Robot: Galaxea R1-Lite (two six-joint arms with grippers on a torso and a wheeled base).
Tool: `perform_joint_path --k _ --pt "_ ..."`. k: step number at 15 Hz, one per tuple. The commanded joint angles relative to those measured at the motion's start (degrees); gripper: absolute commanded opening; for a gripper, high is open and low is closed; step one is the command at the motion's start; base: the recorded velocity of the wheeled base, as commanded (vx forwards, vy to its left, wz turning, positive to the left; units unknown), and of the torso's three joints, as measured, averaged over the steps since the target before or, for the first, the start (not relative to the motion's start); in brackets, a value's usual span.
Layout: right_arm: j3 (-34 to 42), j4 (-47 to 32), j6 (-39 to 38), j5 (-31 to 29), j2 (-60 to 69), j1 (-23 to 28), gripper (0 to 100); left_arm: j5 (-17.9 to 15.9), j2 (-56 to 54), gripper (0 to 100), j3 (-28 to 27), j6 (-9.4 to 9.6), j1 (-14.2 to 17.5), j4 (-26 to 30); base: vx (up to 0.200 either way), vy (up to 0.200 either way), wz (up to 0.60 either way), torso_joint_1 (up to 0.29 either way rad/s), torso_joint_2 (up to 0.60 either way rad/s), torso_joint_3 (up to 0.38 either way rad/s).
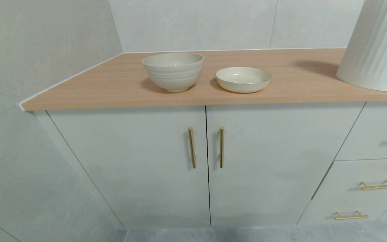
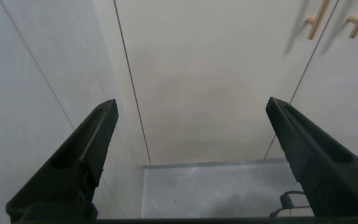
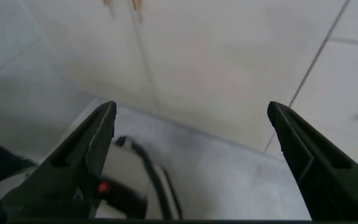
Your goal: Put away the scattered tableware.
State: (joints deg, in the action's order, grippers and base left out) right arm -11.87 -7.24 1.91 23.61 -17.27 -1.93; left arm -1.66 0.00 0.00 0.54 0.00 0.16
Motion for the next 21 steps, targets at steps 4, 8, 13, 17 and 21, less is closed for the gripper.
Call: perform_joint_path --k 4,8,13,17,21 --pt "-5.4 11.8 -0.1 1.9 -27.4 -14.6 100 0.1 0.0 100 0.0 -0.01 0.0 -0.1 0.000 0.000 0.00 0.000 0.00 0.000" --pt "-7.9 25.3 -0.8 1.7 -43.9 -20.0 100 0.1 0.0 100 0.0 -0.01 0.0 0.0 0.000 0.000 0.00 0.000 0.00 0.000" --pt "-14.1 43.7 -2.4 1.2 -63.1 -25.2 100 0.1 0.0 100 0.0 -0.01 0.0 0.0 0.000 0.000 0.00 0.000 0.00 0.000" --pt "-24.3 47.0 -2.4 -0.7 -73.3 -30.2 100 0.1 0.0 100 0.0 -0.01 0.0 0.0 0.000 0.000 0.00 0.000 0.00 0.000" --pt "-29.8 47.3 -2.9 -7.5 -80.0 -33.7 100 0.1 0.0 100 0.0 -0.01 0.0 0.0 0.000 0.000 0.00 0.000 0.00 0.000"
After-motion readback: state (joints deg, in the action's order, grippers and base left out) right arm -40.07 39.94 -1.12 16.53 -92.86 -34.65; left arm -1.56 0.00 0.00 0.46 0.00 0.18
